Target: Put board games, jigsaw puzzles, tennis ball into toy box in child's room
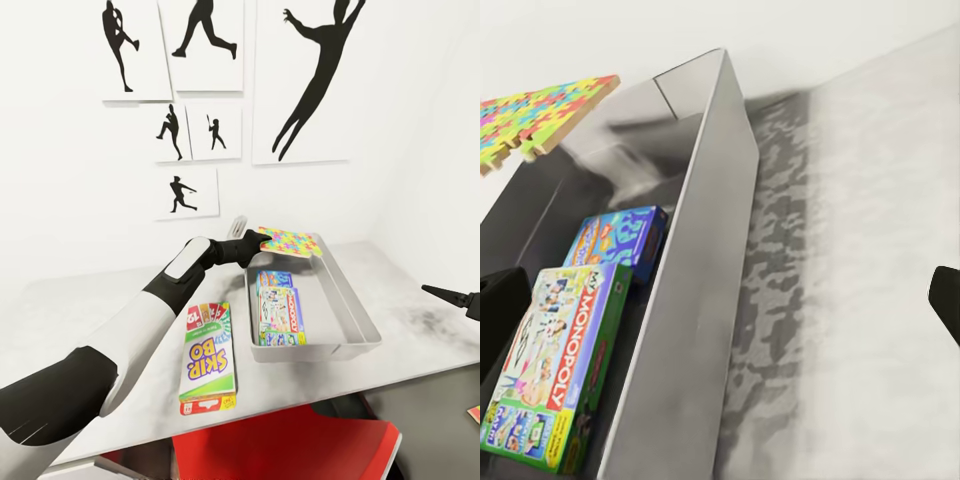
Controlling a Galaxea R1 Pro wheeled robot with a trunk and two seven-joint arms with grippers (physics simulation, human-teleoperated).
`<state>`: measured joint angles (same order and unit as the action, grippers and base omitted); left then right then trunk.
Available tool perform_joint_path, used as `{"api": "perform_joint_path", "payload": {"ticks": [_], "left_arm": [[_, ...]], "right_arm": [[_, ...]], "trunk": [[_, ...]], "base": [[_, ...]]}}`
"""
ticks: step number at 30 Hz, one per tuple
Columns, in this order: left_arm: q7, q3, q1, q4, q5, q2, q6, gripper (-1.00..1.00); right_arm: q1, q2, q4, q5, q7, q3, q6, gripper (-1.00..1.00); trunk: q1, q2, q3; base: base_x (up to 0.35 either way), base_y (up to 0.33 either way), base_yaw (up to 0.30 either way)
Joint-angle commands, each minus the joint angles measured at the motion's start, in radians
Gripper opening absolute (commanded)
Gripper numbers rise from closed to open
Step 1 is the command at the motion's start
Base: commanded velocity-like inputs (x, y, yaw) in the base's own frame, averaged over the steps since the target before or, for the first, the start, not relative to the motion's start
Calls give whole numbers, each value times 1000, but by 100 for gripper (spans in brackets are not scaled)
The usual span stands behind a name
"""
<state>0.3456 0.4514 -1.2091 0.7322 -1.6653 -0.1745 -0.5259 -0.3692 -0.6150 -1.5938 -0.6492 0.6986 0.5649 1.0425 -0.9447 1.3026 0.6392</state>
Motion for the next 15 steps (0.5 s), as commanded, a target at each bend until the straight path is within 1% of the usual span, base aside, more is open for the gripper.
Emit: {"api": "perform_joint_path", "payload": {"ticks": [1, 9, 15], "left_arm": [[10, 0, -1, 1, -11, 0, 1, -100], [12, 1, -9, 1, -9, 0, 0, -100], [43, 1, -16, 3, -8, 0, 0, -100]], "right_arm": [[-1, 0, 0, 5, 7, 1, 5, 100], [-1, 0, 0, 5, 7, 1, 5, 100], [-1, 0, 0, 5, 7, 1, 5, 100]], "trunk": [[0, 1, 3], [0, 1, 16], [0, 1, 26]], "base": [[0, 0, 0], [0, 0, 0], [0, 0, 0]]}}
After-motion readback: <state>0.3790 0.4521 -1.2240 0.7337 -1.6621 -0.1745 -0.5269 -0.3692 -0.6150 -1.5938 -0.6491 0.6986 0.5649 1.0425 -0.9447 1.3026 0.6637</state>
